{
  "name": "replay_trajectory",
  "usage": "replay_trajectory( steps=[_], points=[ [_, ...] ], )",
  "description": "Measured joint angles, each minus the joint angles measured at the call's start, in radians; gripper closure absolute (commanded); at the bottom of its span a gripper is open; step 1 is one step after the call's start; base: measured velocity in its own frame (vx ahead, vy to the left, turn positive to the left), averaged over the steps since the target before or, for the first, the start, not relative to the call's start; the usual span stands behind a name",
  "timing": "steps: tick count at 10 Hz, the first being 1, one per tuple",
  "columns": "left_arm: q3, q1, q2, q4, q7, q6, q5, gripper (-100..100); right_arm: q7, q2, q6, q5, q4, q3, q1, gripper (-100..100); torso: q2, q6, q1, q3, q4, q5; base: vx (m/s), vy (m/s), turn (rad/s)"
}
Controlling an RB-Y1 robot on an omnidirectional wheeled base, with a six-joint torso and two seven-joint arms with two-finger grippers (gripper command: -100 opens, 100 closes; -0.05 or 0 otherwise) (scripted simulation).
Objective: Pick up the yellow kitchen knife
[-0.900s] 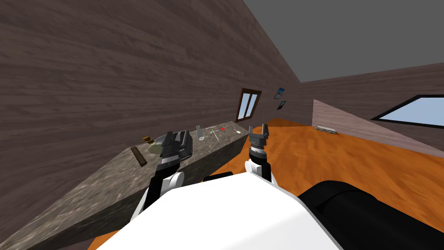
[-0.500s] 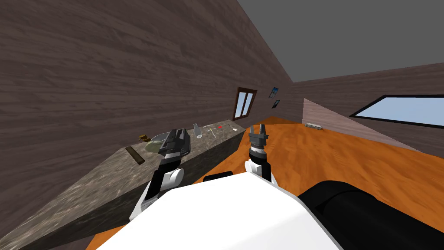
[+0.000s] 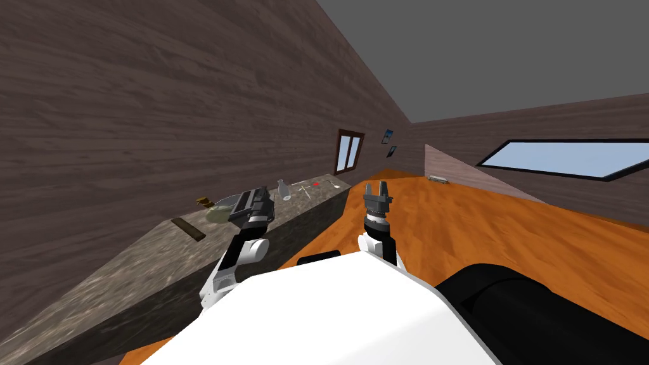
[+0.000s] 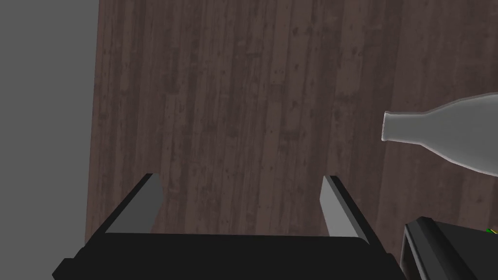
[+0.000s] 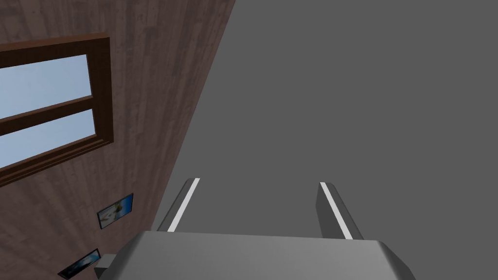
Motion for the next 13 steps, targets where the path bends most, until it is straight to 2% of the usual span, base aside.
replay_trajectory(
  steps=[2, 5, 6, 7, 10, 11, 13],
  points=[
    [-0.005, -0.031, 0.021, 0.018, -0.011, 0.046, 0.031, -100, 0.0, 0.0, 0.0, 0.0, 0.0, 0.0, 0.0, 0, -0.001, 0.0, 0.0, -0.001, 0.0, 0.0, -0.073, -0.024, -0.162],
    [-0.004, -0.109, 0.089, 0.084, -0.024, 0.131, 0.107, -100, 0.0, 0.0, 0.0, 0.0, 0.0, 0.0, 0.0, 0, -0.001, 0.0, 0.002, 0.0, 0.0, 0.0, -0.058, -0.007, -0.136],
    [-0.007, -0.123, 0.096, 0.098, -0.029, 0.155, 0.119, -100, 0.0, 0.0, 0.0, 0.0, 0.0, 0.0, 0.0, 0, -0.002, -0.001, 0.002, -0.001, 0.0, 0.0, -0.054, -0.02, -0.191],
    [-0.009, -0.145, 0.127, 0.128, -0.033, 0.176, 0.148, -100, 0.0, 0.0, 0.0, 0.0, 0.0, 0.0, 0.0, 0, -0.002, 0.0, 0.001, -0.001, 0.0, 0.0, -0.043, -0.012, -0.09],
    [-0.016, -0.199, 0.157, 0.172, -0.056, 0.263, 0.194, -100, 0.0, 0.0, 0.0, 0.0, 0.0, 0.0, 0.0, 0, -0.003, -0.001, 0.002, -0.001, -0.001, 0.0, -0.035, -0.01, -0.167],
    [-0.02, -0.232, 0.176, 0.205, -0.065, 0.29, 0.218, -100, 0.0, 0.0, 0.0, 0.0, 0.0, 0.0, 0.0, 0, -0.003, 0.0, 0.002, -0.002, -0.001, 0.0, -0.027, -0.005, -0.103],
    [-0.023, -0.269, 0.21, 0.242, -0.079, 0.348, 0.258, -100, 0.0, 0.0, 0.0, 0.0, 0.0, 0.0, 0.0, 0, -0.003, 0.0, 0.002, -0.002, -0.001, 0.0, -0.025, -0.007, -0.148]
  ],
)
